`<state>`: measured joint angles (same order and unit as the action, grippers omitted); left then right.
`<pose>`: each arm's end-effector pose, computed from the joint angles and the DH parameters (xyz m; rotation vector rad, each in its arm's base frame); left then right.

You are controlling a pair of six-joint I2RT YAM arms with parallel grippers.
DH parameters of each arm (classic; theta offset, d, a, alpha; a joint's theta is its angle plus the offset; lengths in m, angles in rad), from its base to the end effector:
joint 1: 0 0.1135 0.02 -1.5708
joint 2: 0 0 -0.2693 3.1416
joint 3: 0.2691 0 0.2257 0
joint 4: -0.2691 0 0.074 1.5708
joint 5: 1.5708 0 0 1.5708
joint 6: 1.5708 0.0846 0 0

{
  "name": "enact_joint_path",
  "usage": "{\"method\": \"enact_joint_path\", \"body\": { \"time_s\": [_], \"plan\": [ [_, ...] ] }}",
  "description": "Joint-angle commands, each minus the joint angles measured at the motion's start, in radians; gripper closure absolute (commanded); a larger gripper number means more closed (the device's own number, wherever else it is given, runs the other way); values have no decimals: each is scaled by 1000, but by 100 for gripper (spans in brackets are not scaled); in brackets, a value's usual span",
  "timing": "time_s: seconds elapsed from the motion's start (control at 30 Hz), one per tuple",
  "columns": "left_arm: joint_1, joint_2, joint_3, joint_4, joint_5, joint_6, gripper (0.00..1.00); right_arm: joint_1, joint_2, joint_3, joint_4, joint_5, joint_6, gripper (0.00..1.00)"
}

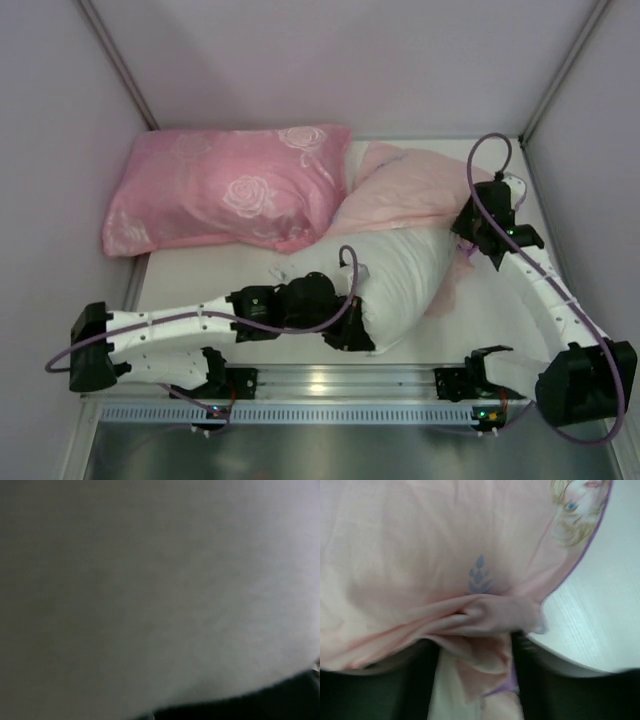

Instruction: Remove the pillowcase from the pillow

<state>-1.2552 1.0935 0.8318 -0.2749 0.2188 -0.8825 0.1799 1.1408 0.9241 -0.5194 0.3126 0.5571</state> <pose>0.0622 -0.2496 0.2743 0.6112 2.4064 -1.3664 0.2483 0.0187 0.2664 0.5784 2.1888 0.0287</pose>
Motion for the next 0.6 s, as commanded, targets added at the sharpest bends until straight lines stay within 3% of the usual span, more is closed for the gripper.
{"method": "enact_joint_path", "body": {
  "time_s": [0.0,0.03,0.07,0.1,0.2,0.27,0.33,0.4,0.43,0.47,0.5,0.53,0.57],
  "plan": [
    [-102,43,131,146,45,102,88,-54,-53,75,-27,-67,-98,35],
    [-107,36,138,93,13,114,74,-53,-81,70,-33,-91,-108,28],
    [-107,22,142,60,-22,140,53,-53,-146,52,-37,-137,-118,24],
    [-110,3,144,33,-94,154,47,-53,-180,45,-47,-153,-117,17],
    [-110,-101,150,-73,-227,203,25,-53,-317,24,-109,-234,-131,10],
    [-110,-181,158,-127,-266,229,22,-53,-399,18,-167,-277,-135,9],
    [-110,-252,182,-170,-327,234,13,-54,-440,7,-197,-302,-137,10],
    [-110,-294,200,-266,-457,194,13,-53,-480,-25,-220,-357,-126,11],
    [-110,-314,226,-314,-665,142,13,-53,-487,-42,-220,-403,-111,11],
    [-108,-308,242,-369,-767,116,14,-53,-503,-85,-206,-429,-103,12],
    [-98,-290,260,-479,-848,96,19,-53,-506,-112,-194,-450,-91,12],
    [-81,-217,301,-528,-924,90,31,-53,-506,-138,-177,-475,-79,12],
    [-54,-171,323,-571,-927,86,36,-53,-501,-196,-157,-530,-45,13]
  ]
}}
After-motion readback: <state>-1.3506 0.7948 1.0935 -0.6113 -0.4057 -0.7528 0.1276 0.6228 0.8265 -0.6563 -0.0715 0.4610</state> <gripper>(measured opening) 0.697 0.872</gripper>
